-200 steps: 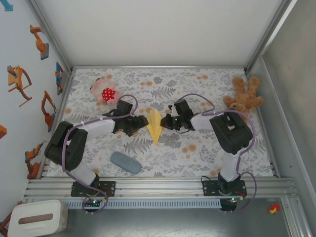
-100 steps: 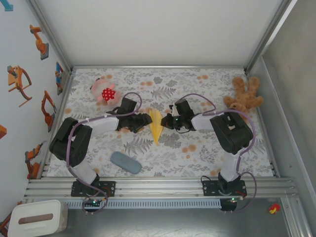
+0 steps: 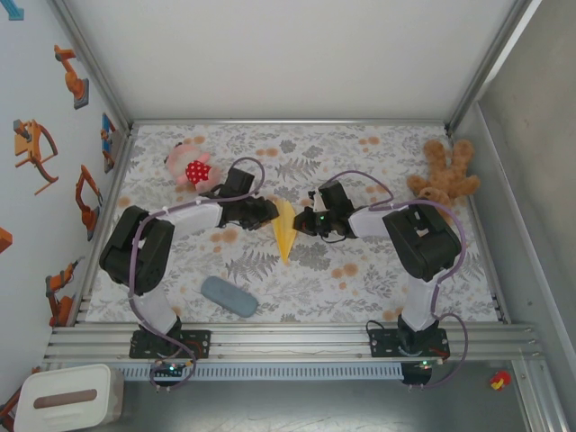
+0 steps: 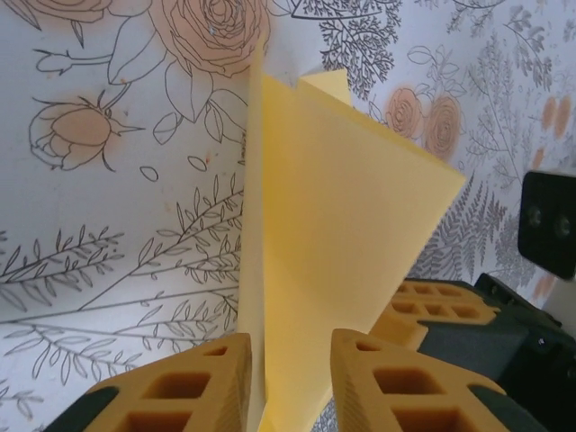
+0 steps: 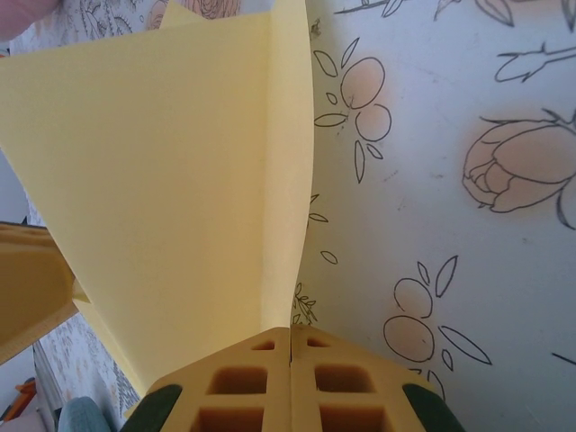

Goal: Fold a paper plane with a square sheet of paper (pick it up from the middle)
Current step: Turn over a paper plane at the center of the table.

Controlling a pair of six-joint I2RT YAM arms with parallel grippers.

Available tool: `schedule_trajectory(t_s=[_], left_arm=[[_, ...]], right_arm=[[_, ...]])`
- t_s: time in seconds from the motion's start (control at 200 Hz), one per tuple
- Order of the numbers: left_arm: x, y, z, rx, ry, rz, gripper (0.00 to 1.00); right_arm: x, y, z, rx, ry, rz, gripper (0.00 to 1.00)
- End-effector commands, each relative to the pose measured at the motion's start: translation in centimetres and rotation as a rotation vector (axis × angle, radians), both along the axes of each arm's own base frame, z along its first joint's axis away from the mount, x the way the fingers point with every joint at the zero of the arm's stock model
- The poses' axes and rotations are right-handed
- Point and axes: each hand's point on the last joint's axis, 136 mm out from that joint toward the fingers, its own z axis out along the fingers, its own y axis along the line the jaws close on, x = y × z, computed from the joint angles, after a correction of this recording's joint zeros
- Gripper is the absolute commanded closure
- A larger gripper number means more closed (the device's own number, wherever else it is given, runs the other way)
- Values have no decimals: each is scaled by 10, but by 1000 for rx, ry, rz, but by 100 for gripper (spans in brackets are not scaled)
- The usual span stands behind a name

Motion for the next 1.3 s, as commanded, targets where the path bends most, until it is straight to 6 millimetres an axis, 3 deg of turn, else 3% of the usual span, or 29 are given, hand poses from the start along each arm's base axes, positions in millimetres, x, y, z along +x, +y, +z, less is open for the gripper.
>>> schedule_trajectory(t_s=[0.0,0.285,0.541,1.072,1.157,1.292], left_arm=[[-9,0,-11,31,49,-39,77],[-6,5,-5,65,14,-54,95],[-6,16,14,52,-72,-25,97],[-13,15,-20,45,-3,-31,94],[-14,14,-23,45,3,-34,94],[-13,13,-20,37,0,-37,94]], right_arm=[[6,3,20,30,-34,3,100],[14,-2,42,35,-74,-22,100],[21,-20,61,-7,-129,-60,100],[14,-27,13,-74,-27,-53,100],[14,-28,16,-74,-30,-53,100],[15,-32,33,-95,-71,-54,86]])
